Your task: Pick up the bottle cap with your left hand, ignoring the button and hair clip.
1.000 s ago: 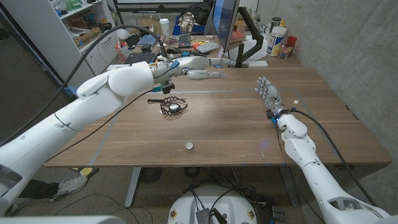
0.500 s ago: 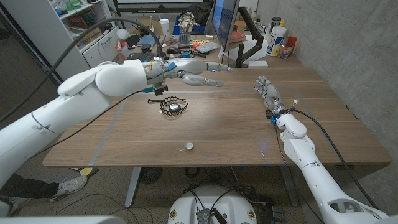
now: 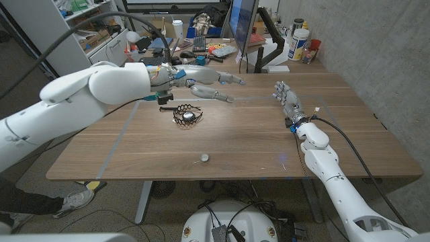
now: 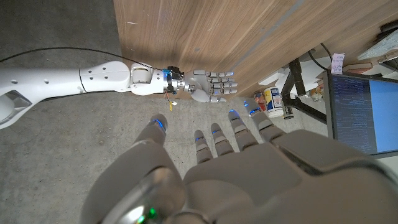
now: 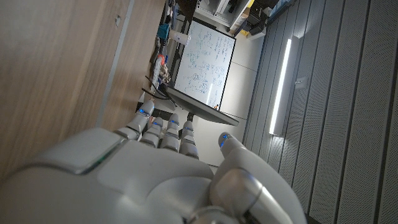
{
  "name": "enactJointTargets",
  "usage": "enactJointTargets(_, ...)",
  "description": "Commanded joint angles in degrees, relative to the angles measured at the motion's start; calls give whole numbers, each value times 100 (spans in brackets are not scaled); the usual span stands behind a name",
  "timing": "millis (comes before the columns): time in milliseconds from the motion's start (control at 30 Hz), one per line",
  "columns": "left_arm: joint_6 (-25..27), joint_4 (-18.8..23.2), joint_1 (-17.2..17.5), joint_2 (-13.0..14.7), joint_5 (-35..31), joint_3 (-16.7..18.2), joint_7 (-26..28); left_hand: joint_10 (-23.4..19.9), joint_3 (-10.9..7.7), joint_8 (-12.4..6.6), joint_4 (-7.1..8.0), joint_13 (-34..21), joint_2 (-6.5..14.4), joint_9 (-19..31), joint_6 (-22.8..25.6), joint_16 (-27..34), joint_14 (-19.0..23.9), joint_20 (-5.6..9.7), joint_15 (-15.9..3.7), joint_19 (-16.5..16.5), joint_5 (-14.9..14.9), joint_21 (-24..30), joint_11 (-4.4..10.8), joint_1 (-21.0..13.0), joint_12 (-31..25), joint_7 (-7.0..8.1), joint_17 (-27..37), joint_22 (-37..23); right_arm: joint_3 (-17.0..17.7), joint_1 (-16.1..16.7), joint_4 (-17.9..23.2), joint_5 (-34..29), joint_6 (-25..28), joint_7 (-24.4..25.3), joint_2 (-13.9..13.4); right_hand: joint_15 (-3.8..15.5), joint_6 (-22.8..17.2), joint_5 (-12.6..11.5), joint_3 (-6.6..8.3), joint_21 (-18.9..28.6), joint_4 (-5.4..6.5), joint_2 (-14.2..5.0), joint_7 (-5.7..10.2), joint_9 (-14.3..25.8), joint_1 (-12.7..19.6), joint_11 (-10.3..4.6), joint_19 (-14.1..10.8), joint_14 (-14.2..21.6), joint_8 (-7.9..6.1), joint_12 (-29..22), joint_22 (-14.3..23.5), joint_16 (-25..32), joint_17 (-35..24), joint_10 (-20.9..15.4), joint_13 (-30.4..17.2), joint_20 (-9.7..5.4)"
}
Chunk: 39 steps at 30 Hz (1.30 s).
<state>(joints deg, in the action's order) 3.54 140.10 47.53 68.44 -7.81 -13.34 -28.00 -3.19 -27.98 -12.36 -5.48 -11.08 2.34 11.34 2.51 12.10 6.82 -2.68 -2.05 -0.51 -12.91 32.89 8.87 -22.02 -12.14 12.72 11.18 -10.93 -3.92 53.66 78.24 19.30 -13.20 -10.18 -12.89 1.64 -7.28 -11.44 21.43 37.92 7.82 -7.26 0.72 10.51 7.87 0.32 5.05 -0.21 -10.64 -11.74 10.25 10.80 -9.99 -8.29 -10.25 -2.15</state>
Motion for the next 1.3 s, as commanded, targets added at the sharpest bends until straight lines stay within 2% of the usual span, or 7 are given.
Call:
enactJointTargets(33,306,262,-195,302,-28,-70,-376,-101,-64,-58,-142,-27,-6,28,102,16,86,-26,-210,93,19,53,1,-216,-53,-1,2,-18,-42,-1,22,-5,8,43,-4,89,0,-27,-7,-5,-1,-239,-21,23,-45,-18,-21,26,-29,-19,13,23,-16,-20,-21,-581)
enactJointTargets(133,360,291,-277,286,-133,-150,-464,-226,-89,-88,-237,-31,-46,34,181,30,174,-63,-220,139,29,62,-43,-354,-92,-3,0,-18,-47,-8,-4,1,-2,38,-3,90,-5,-30,2,-9,-8,-251,-18,23,-36,-9,-25,26,-31,-19,13,20,-13,-21,-21,-582)
enactJointTargets(267,464,351,-385,267,-256,-244,-627,-413,-102,-144,-309,-41,-102,43,329,77,343,-131,-231,210,38,79,-6,-488,-147,-6,18,-21,-49,-23,-47,12,-15,31,0,93,-3,-31,4,-13,-10,-256,-12,23,-34,-14,-26,26,-31,-21,13,19,-12,-27,-21,-587)
enactJointTargets(700,692,459,-627,118,-688,-530,-1108,-531,-123,-197,-410,-55,-213,50,476,83,426,-128,-288,347,35,119,-4,-712,-166,-6,33,-22,-59,-78,-221,59,-91,-33,24,82,-14,-25,-29,-31,0,-228,-25,23,-65,-3,-32,25,-35,-21,14,21,-19,-29,-21,-576)
enactJointTargets(900,717,502,-654,62,-914,-623,-1294,-577,-157,-229,-454,-72,-335,50,597,78,496,222,-426,658,16,218,-60,-1028,-148,-4,51,-16,-45,-52,-210,77,-113,-35,21,80,-22,-26,-34,-39,-1,-227,-25,23,-69,-5,-32,25,-38,-21,14,21,-18,-29,-21,-574)
enactJointTargets(1133,727,505,-674,-59,-1133,-742,-1489,-567,-156,-231,-446,-75,-356,49,609,71,481,240,-451,699,14,230,-86,-1065,-139,-4,60,-14,-36,-15,-196,86,-109,-22,13,81,-26,-28,-38,-47,-2,-229,-28,23,-73,-8,-36,29,-38,-23,14,21,-17,-36,-21,-571)
enactJointTargets(1300,761,485,-758,-202,-1292,-897,-1709,-557,-155,-237,-436,-85,-413,48,649,86,528,274,-466,922,7,304,-116,-1182,-120,-5,83,-9,-28,15,-163,84,-89,-12,-2,78,-32,-29,-42,-54,-2,-230,-25,23,-77,-3,-36,26,-40,-23,15,20,-17,-38,-21,-571)
